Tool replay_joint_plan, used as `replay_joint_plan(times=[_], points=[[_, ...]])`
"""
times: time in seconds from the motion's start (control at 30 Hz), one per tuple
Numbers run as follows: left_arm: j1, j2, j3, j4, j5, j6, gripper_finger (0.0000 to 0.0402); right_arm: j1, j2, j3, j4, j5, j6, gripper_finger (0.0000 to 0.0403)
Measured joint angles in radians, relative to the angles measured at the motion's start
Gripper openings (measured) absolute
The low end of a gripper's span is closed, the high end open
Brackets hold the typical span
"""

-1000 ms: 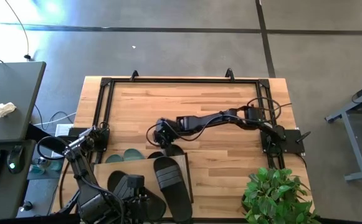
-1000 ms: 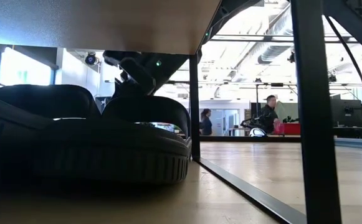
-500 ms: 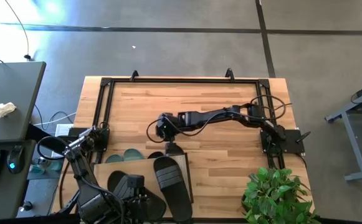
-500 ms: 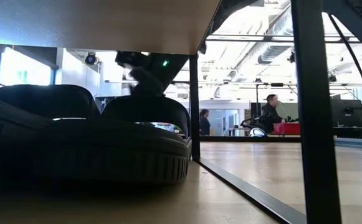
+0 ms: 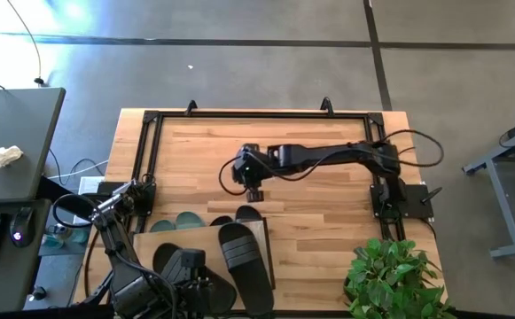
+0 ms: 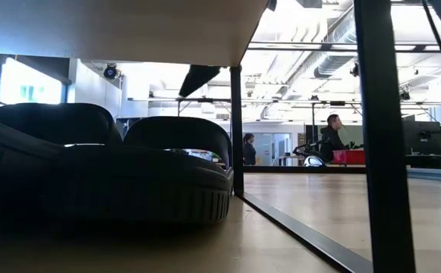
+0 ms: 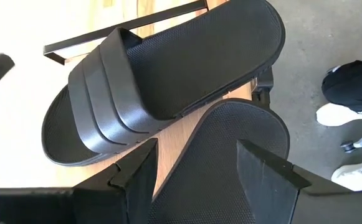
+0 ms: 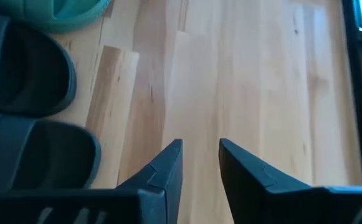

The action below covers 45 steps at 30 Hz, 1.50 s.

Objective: Pick and place slides into the shelf
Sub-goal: Adjust the shelf

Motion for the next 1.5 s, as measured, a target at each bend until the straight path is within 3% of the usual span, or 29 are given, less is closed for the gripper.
replay_joint_plan(times=[0.07, 0.27, 0.4, 0.57, 0.77, 0.83, 0.97, 1.17, 1.3, 1.5], points=[[0.0, 0.0, 0.0, 0.0, -0.008, 0.017, 0.02, 0.0, -0.032, 0.0, -0.043, -0.02, 0.0, 0.0088], [0.002, -0.013, 0.0, 0.0, -0.112, 0.101, 0.02, -0.022, -0.131, 0.0, -0.227, -0.247, 0.036, 0.0083], [0.007, -0.061, 0.0, 0.0, -0.197, 0.138, 0.02, -0.07, -0.198, 0.0, -0.324, -0.343, 0.094, 0.0083], [0.03, -0.122, 0.0, 0.0, -0.351, 0.19, 0.02, -0.056, -0.217, 0.0, -0.325, -0.411, 0.082, 0.008], [0.152, -0.227, -0.054, 0.0, -0.362, 0.23, 0.0186, -0.006, -0.24, -0.134, -0.243, -0.451, 0.07, 0.0026], [0.202, -0.275, -0.1, 0.0, -0.334, 0.244, 0.0175, -0.017, -0.284, -0.22, -0.167, -0.428, 0.089, 0.0007], [0.304, -0.385, -0.218, 0.0, -0.287, 0.225, 0.0153, -0.048, -0.419, -0.433, 0.099, -0.418, 0.139, 0.0014], [0.464, -0.564, -0.478, 0.019, -0.232, 0.087, 0.0123, -0.104, -0.566, -0.769, 0.484, -0.411, 0.242, 0.0002], [0.576, -0.661, -0.674, 0.155, -0.159, 0.084, 0.0105, -0.112, -0.576, -0.953, 0.696, -0.421, 0.328, 0.0001], [0.705, -0.719, -0.904, 0.408, 0.006, 0.211, 0.0073, -0.103, -0.576, -1.128, 1.029, -0.414, 0.42, 0.0]])
